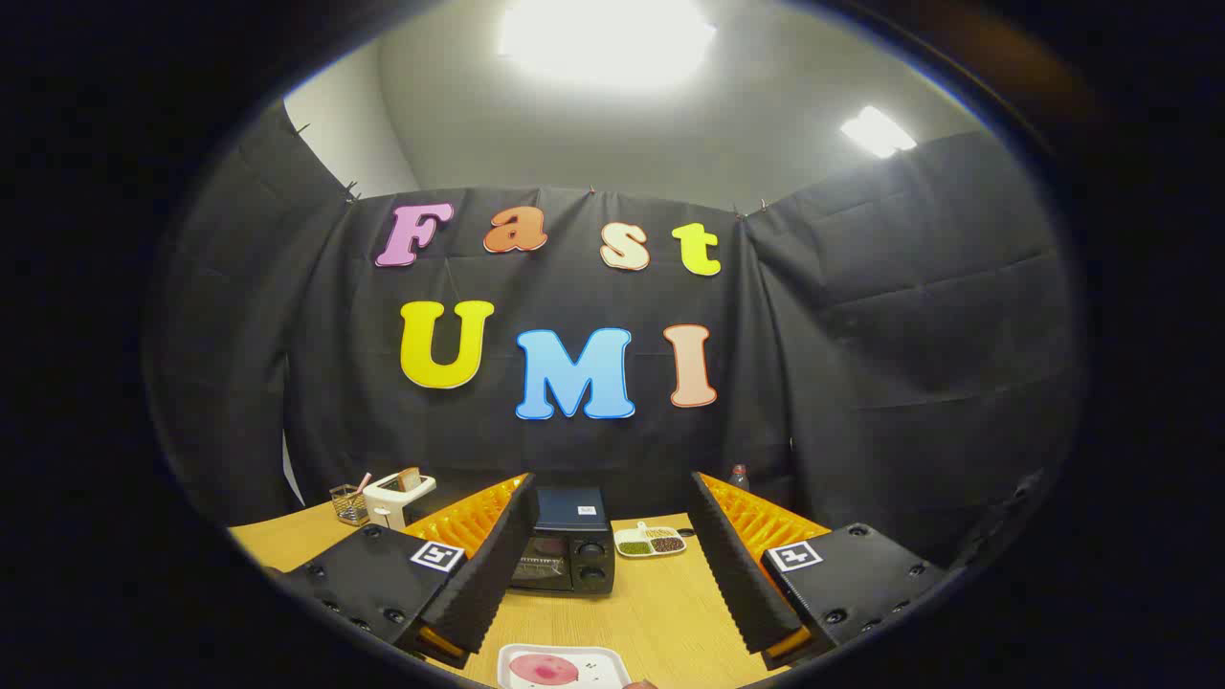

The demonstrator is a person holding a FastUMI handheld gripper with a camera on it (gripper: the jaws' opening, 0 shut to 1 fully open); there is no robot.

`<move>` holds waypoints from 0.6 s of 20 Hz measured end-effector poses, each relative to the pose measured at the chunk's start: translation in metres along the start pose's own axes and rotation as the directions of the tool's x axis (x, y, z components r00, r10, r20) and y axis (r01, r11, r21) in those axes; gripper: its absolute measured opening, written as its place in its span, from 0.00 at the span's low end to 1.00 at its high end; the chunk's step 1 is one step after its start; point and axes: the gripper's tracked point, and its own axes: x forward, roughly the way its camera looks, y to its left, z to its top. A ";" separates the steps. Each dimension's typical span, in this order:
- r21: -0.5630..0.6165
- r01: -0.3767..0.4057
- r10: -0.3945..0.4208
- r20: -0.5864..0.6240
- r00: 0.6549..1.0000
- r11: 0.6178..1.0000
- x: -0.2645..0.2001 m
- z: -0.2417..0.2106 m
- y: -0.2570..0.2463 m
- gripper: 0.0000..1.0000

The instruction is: Open the toaster oven, put the food inside, and close the toaster oven door.

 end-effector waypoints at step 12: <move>0.030 -0.012 0.012 0.004 1.000 0.999 0.014 0.007 0.025 0.99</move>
